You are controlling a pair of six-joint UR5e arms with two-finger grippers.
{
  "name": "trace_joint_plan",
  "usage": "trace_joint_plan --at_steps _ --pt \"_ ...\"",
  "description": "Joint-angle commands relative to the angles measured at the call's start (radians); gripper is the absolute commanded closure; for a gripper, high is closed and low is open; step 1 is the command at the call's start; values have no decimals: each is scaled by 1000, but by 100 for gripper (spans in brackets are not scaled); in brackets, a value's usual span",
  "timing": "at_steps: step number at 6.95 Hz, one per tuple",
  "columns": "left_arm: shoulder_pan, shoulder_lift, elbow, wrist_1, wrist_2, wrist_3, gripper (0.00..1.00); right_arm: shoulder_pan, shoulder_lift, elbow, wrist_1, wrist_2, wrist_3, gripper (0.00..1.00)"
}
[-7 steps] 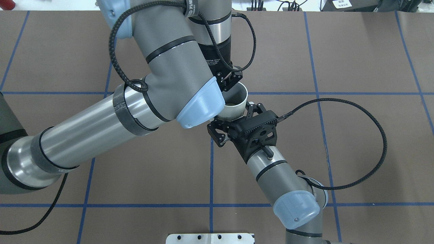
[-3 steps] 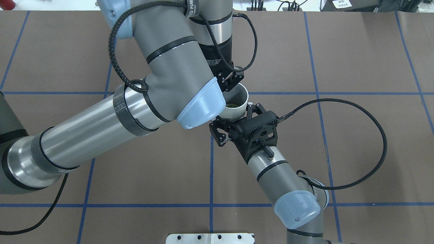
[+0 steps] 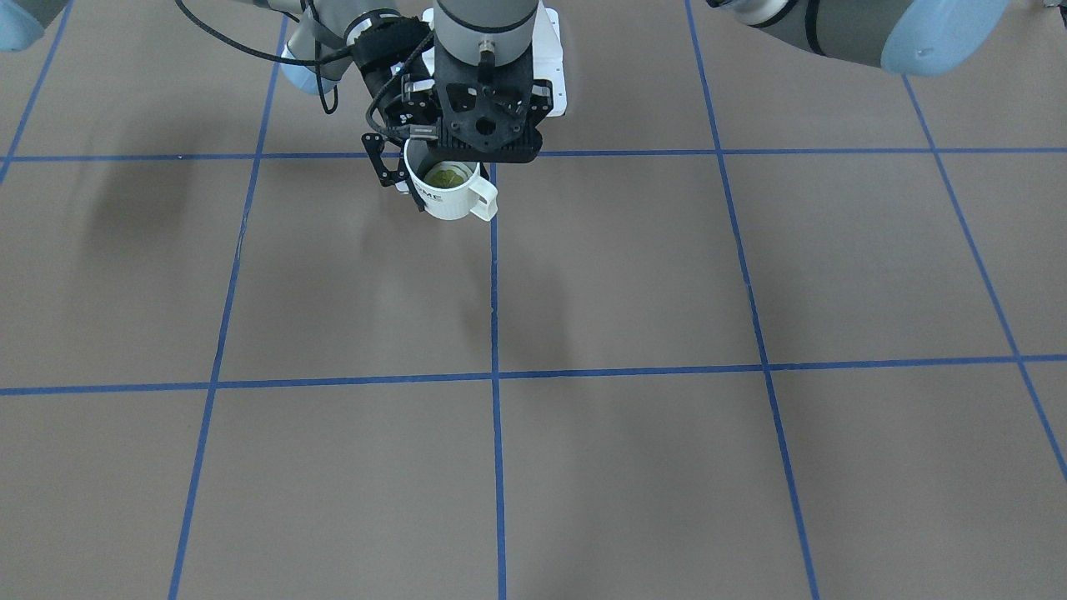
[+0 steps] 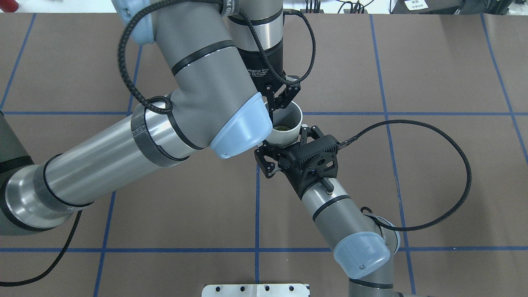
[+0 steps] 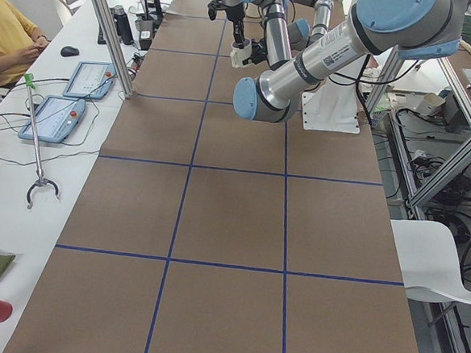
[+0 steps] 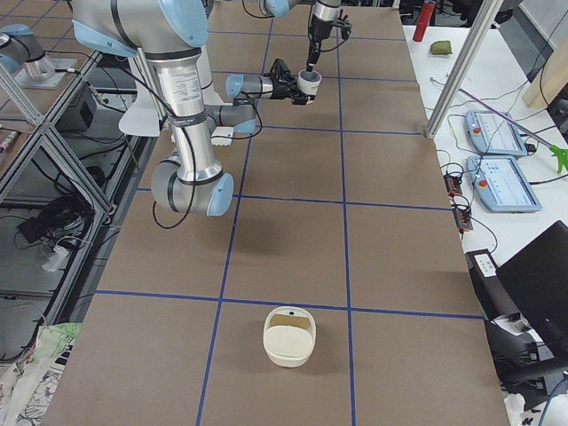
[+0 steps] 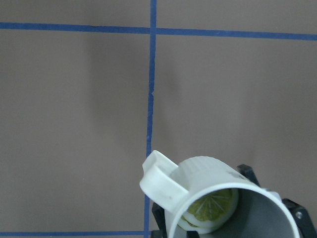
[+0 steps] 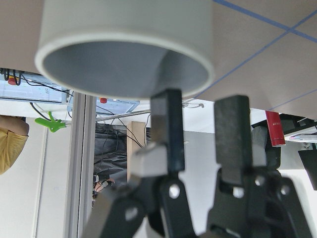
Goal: Left arm hands cup to right arm to dump lemon
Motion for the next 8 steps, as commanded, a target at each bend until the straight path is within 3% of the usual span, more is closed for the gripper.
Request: trace_joint_plan --at_steps 1,2,4,6,7,8 --pt "-72 0 -28 4 -1 -12 0 -8 -11 -3 86 -1 0 81" --pt "-102 0 -26 4 1 -12 0 2 -26 -2 128 -6 0 82" --pt "-117 11 -26 4 5 -12 0 24 -93 -3 163 -163 8 82" --pt "-116 15 -16 3 10 -10 0 115 -150 1 165 -165 49 81" --pt "-116 15 -11 3 12 -10 0 159 -217 1 164 -153 195 86" --pt "-113 32 -12 1 12 -10 0 246 -266 3 164 -47 201 86"
